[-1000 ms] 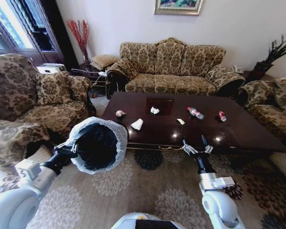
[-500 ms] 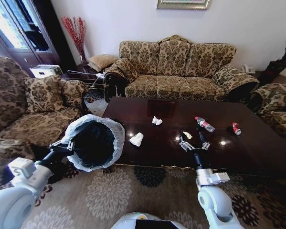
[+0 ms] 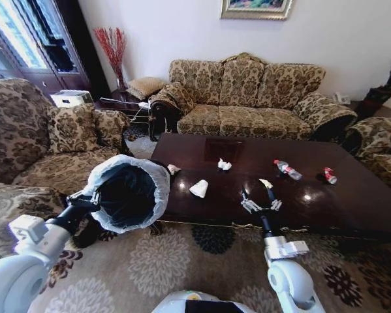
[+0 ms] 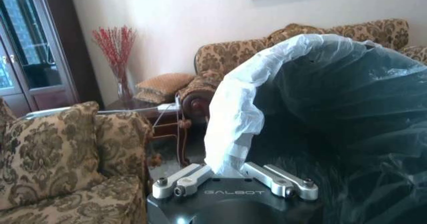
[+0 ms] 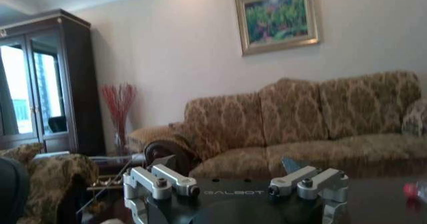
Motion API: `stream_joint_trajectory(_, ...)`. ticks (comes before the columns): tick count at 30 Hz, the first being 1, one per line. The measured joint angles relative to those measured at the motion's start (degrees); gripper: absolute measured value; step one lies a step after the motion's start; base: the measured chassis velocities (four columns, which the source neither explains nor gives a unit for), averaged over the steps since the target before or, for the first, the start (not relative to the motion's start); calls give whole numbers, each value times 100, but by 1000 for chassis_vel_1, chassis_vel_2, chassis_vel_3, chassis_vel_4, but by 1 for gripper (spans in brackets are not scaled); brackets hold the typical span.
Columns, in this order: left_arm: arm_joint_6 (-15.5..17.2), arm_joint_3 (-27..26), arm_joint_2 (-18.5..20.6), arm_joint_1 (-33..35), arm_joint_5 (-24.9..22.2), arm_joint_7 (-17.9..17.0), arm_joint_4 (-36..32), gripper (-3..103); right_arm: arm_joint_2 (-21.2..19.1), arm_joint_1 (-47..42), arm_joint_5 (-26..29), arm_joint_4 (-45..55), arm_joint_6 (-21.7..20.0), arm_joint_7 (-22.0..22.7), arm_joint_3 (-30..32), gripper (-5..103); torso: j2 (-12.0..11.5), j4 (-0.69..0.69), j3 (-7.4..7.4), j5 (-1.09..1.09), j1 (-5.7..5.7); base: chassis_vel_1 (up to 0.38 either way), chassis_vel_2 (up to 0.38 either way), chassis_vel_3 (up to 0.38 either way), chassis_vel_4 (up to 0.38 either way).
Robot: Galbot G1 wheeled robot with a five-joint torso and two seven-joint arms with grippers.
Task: Move to the front of the table and place the trash on the table into the trash bin.
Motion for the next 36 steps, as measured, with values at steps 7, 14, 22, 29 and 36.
stream_joint_trajectory(7, 0, -13, 42, 26, -7, 11, 1, 0, 129, 985, 165, -718, -1072, 1247, -997, 100, 0, 1, 0, 10, 0, 13, 21, -6, -31)
stream_joint_trajectory(14, 0, -41, 75, 40, -26, 22, 1, 0, 186, 1991, 704, -1546, -1669, 1928, -1746, 100, -1, 2, 1, 3, -1, 0, 0, 0, 0)
stream_joint_trajectory(22, 0, -2, 157, 12, -37, 33, 59, 0, 419, 2918, 644, -2724, -1735, 2185, -2444, 100, -1, -1, 0, 4, -2, 0, 0, 0, 0)
stream_joint_trajectory(29, 0, 42, 282, -59, -80, 33, 170, 0, 852, 3516, 709, -3669, -1722, 2658, -2734, 100, -1, 2, 0, 3, -2, 0, 0, 0, 0)
stream_joint_trajectory(36, -6, 113, 358, -126, -97, 33, 273, 0, 1124, 3951, 857, -4205, -1738, 2835, -2766, 95, -1, 1, 0, 4, -1, 0, 0, 0, 0)
